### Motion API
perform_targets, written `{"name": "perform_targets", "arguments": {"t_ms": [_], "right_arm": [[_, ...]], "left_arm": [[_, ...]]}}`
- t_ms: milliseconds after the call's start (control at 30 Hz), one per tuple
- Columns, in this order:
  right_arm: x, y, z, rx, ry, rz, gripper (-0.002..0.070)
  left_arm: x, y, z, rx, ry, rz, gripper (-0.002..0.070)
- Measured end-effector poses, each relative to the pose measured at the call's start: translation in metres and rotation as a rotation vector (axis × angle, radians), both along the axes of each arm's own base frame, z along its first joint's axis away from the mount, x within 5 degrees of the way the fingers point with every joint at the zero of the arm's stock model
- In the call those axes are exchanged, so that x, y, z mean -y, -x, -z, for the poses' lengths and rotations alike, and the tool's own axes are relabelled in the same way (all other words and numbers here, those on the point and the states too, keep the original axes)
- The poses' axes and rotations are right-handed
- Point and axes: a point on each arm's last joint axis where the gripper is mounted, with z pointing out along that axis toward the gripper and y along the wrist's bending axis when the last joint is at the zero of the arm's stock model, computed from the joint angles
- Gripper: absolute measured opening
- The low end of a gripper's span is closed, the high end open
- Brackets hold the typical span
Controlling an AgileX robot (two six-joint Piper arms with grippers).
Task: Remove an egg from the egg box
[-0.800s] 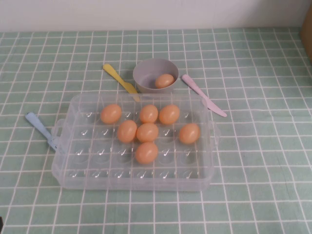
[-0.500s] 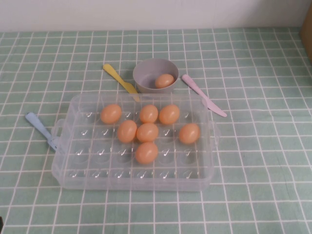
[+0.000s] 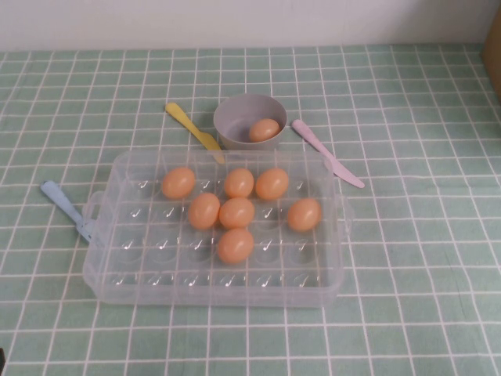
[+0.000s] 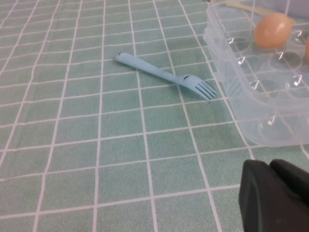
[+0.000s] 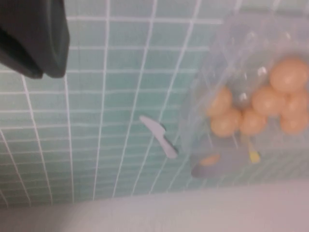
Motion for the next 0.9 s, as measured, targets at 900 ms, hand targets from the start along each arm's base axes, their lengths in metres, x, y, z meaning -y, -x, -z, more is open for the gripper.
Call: {"name": "perform_targets", "arguments": {"t_ms": [900], "right_arm": [[0.002,-0.005,-0.029,0.019,-0.503,0.071,-0.0017]], "left_arm": [[0.000,0.000,0.000,0.000,0.001,0.000,-0.0003]]}}
